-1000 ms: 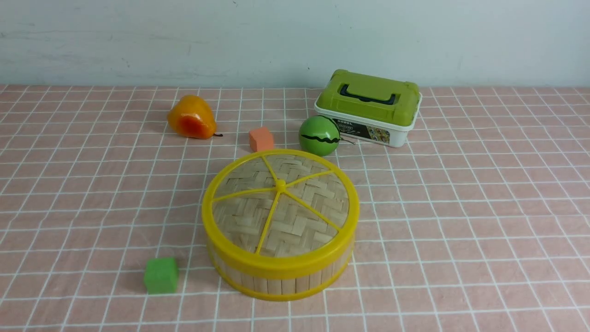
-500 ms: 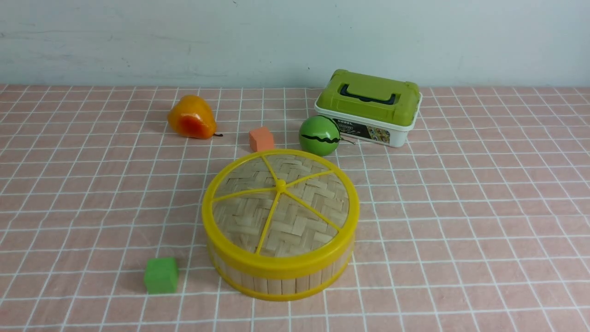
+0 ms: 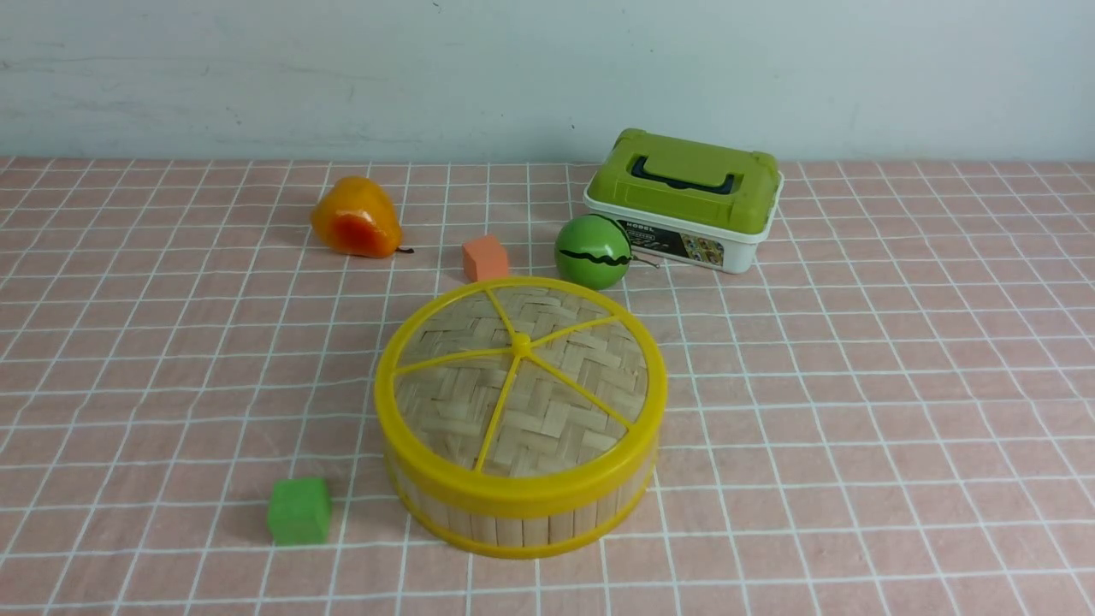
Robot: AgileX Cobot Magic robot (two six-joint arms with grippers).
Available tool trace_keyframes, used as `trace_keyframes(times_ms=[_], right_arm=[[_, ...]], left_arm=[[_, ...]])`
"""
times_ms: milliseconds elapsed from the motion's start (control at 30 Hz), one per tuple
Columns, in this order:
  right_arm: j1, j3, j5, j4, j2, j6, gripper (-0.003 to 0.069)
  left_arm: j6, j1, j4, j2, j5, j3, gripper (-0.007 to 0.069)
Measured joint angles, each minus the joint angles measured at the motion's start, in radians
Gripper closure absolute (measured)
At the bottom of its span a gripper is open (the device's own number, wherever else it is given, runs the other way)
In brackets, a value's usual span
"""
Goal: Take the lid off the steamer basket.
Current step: Use the right arm to lift the lid of the steamer
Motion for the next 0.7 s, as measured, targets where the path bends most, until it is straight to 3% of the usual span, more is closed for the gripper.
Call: trace_keyframes(times_ms=[233,333,367,400,433,500,700], right_arm=[[0.000,0.000,0.000,0.050,0.000,0.031,0.0519],[0.000,0.000,0.000,0.340,0.000,0.219,0.0517],[0.000,0.001,0.001,0.364,0.000,0.235,0.0517],[0.000,0.006,0.009,0.547,0.000,0.357,0.0515],[0.000,0.006,0.009,0.568,0.000,0.371,0.0515],[0.000,0.008,0.013,0.741,0.000,0.478,0.0512],[0.000,0.008,-0.018,0.748,0.000,0.460,0.0507]], left_arm=[[0.000,0.000,0.000,0.000,0.000,0.000,0.0386],[0.000,0.000,0.000,0.000,0.000,0.000,0.0386],[0.000,0.000,0.000,0.000,0.000,0.000,0.0386],[0.000,0.000,0.000,0.000,0.000,0.000,0.0386],[0.000,0.000,0.000,0.000,0.000,0.000,0.0386],[0.000,0.000,0.000,0.000,0.000,0.000,0.0386],[0.000,0.000,0.000,0.000,0.000,0.000,0.0386]])
